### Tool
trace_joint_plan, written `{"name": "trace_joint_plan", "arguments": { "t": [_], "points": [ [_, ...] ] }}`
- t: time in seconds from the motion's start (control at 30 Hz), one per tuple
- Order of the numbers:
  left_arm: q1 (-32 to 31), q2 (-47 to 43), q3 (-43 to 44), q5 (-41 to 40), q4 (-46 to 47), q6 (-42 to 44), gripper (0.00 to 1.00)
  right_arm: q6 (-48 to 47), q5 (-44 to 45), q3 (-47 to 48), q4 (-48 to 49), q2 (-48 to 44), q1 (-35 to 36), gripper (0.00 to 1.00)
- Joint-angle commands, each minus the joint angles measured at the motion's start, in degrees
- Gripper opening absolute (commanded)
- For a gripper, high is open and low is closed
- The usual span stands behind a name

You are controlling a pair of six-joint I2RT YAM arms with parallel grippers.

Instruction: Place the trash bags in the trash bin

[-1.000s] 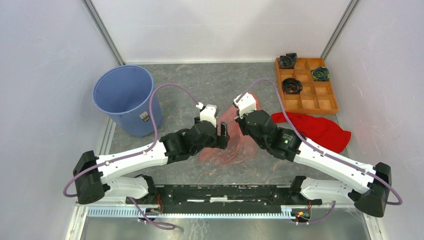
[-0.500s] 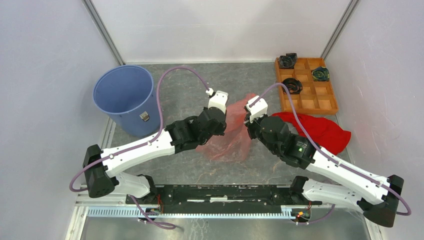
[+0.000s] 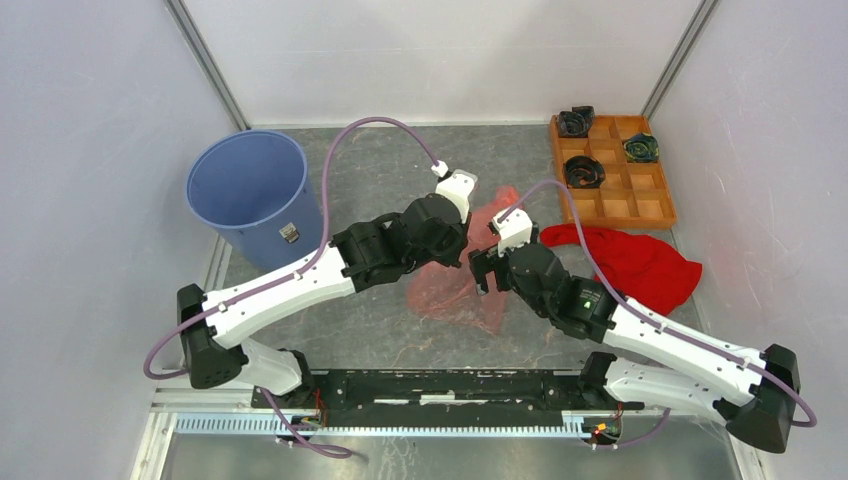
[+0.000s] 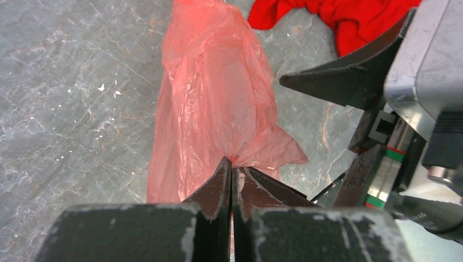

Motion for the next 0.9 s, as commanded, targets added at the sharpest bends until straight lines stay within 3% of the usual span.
{"name": "trace_joint_plan", "arguments": {
  "t": [0.0, 0.1, 0.13, 0.27, 0.3, 0.37, 0.4, 0.47, 0.57, 0.6, 0.87],
  "points": [
    [-0.2, 1.8, 3.9, 3.6, -2.6, 1.5, 0.02, -1.7, 4.5, -3.9, 10.2, -0.4, -0.1, 0.98],
    [-0.3, 2.1, 5.0, 4.3, -3.5, 1.9, 0.02, -6.5, 8.3, -5.8, 14.9, -2.1, -0.2, 0.97],
    [-0.2, 1.8, 5.0, 4.2, -3.4, 2.2, 0.02, -8.4, 8.1, -6.2, 16.3, -2.9, -0.1, 0.9],
    [-0.2, -0.3, 3.7, 1.6, -3.3, 2.8, 0.03, -11.5, 3.6, -5.7, 19.9, -5.2, -0.1, 0.18],
    [-0.2, -1.0, 3.0, 0.6, -3.1, 2.8, 0.07, -9.9, 3.6, -4.8, 18.8, -5.0, -0.2, 0.04],
    [-0.2, -2.7, 1.1, -0.8, -1.9, 2.4, 0.21, -6.2, 2.8, -1.6, 16.1, -4.1, -0.5, 0.0],
    [-0.2, -4.3, -0.5, -1.0, -0.8, 2.0, 0.33, -4.8, 1.6, 0.2, 13.0, -3.3, -0.8, 0.0],
    [-0.2, -7.5, -4.7, 0.2, 2.5, 1.0, 0.67, -2.1, 1.3, 5.0, 7.9, -1.1, -1.6, 0.0],
    [-0.2, -13.2, -13.6, 2.2, 7.7, -1.4, 0.95, -0.1, 1.5, 11.5, 1.5, 1.6, -3.5, 0.0],
    [-0.3, -15.2, -16.5, 2.4, 9.6, -3.0, 1.0, 0.1, 1.0, 13.1, 0.1, 2.3, -4.6, 0.01],
    [-0.2, -31.9, -34.0, 3.8, 14.6, -11.6, 1.0, -1.4, -11.8, 19.0, -3.0, 6.9, -16.5, 0.0]
  ]
}}
